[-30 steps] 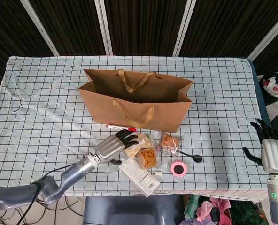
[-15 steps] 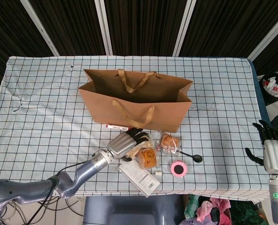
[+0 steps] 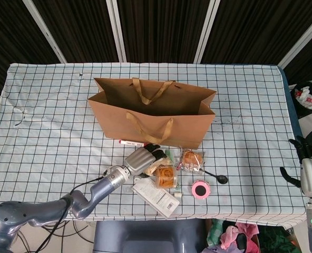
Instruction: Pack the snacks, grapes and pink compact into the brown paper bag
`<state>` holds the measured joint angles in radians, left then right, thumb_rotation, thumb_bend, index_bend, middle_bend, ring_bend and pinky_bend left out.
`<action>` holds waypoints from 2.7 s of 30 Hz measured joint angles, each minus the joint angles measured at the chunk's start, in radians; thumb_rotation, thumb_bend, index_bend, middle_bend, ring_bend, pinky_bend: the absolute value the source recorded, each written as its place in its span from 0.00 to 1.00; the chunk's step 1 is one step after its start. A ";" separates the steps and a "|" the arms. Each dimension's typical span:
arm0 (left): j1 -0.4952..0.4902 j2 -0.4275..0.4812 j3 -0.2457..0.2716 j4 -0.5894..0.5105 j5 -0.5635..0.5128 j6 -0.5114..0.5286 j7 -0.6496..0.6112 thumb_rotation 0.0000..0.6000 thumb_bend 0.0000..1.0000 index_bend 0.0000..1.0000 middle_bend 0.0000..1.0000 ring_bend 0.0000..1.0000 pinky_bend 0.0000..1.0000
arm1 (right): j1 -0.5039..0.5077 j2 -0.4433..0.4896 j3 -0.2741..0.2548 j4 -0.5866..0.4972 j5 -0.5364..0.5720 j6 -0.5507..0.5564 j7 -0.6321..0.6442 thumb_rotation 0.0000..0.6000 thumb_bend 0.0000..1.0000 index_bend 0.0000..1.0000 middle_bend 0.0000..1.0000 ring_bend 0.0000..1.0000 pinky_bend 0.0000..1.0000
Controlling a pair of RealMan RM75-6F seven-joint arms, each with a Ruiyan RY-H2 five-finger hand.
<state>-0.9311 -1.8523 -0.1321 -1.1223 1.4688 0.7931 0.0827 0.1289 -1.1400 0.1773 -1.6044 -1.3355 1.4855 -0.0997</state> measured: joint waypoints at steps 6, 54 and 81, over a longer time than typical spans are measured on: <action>0.003 0.001 0.000 0.011 0.002 0.033 0.023 1.00 0.43 0.34 0.38 0.27 0.36 | -0.005 0.000 -0.003 0.005 -0.002 0.002 0.008 1.00 0.20 0.17 0.11 0.20 0.23; 0.029 0.480 -0.291 -0.629 0.040 0.432 0.072 1.00 0.47 0.43 0.44 0.35 0.47 | -0.015 -0.011 -0.009 0.012 0.009 -0.007 -0.020 1.00 0.20 0.17 0.11 0.20 0.23; -0.186 0.375 -0.358 -0.416 -0.410 0.230 0.372 1.00 0.01 0.18 0.12 0.00 0.18 | -0.030 0.002 -0.022 0.011 -0.002 0.000 -0.017 1.00 0.20 0.17 0.11 0.20 0.23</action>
<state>-1.1174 -1.4774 -0.4901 -1.5380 1.0589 1.0235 0.4550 0.0986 -1.1376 0.1552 -1.5936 -1.3374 1.4852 -0.1171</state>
